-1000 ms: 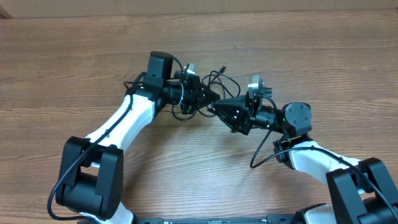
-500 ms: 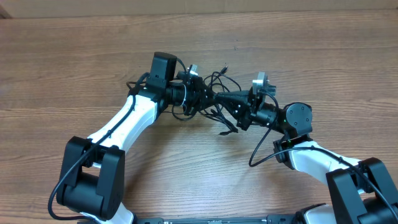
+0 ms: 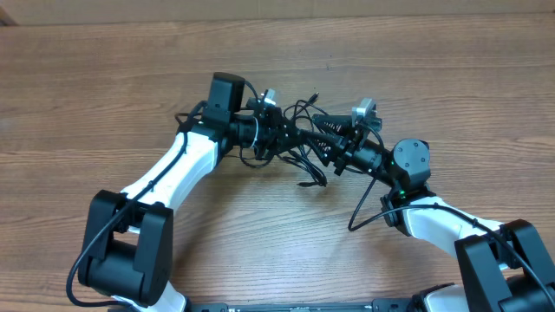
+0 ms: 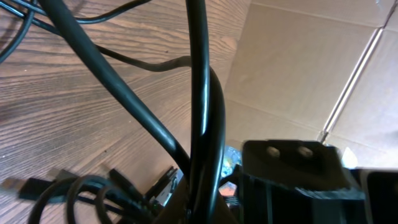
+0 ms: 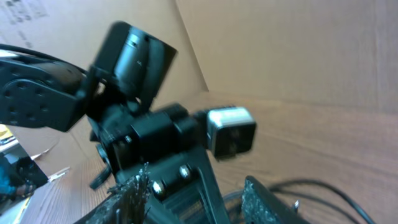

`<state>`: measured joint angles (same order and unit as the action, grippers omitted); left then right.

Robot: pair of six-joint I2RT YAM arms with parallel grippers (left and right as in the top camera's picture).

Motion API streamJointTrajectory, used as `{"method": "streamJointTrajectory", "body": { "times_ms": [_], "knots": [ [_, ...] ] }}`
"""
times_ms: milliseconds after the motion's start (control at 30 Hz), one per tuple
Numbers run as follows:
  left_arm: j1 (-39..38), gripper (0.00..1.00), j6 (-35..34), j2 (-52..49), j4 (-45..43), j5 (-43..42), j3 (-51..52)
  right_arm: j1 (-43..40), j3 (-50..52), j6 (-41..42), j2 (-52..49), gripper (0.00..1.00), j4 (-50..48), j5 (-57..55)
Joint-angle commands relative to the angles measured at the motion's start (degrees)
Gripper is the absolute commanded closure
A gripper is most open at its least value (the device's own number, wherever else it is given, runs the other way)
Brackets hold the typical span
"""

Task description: Untangle cables

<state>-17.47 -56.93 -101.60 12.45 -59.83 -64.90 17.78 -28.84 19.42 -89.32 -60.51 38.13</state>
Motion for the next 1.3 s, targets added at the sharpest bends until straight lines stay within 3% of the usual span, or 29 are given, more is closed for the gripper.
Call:
{"method": "streamJointTrajectory", "body": {
  "times_ms": [0,433,700,1267],
  "knots": [
    [2.5,0.96,1.1,0.8,-0.1,-4.1,-0.8,0.5,-0.5,-0.7,0.4,0.50,1.6,-0.9],
    [10.4,0.96,1.7,0.8,0.0,-9.3,-0.8,0.5,-0.5,-2.4,0.4,0.49,6.9,7.2],
    [8.6,0.96,1.6,0.8,-0.4,-8.6,-0.8,0.5,-0.5,-9.4,0.4,0.46,15.3,8.5],
    [7.7,0.96,0.3,0.8,-0.7,-7.2,-0.8,0.6,-0.5,-9.5,0.4,0.57,17.7,15.3]
  ]
}}
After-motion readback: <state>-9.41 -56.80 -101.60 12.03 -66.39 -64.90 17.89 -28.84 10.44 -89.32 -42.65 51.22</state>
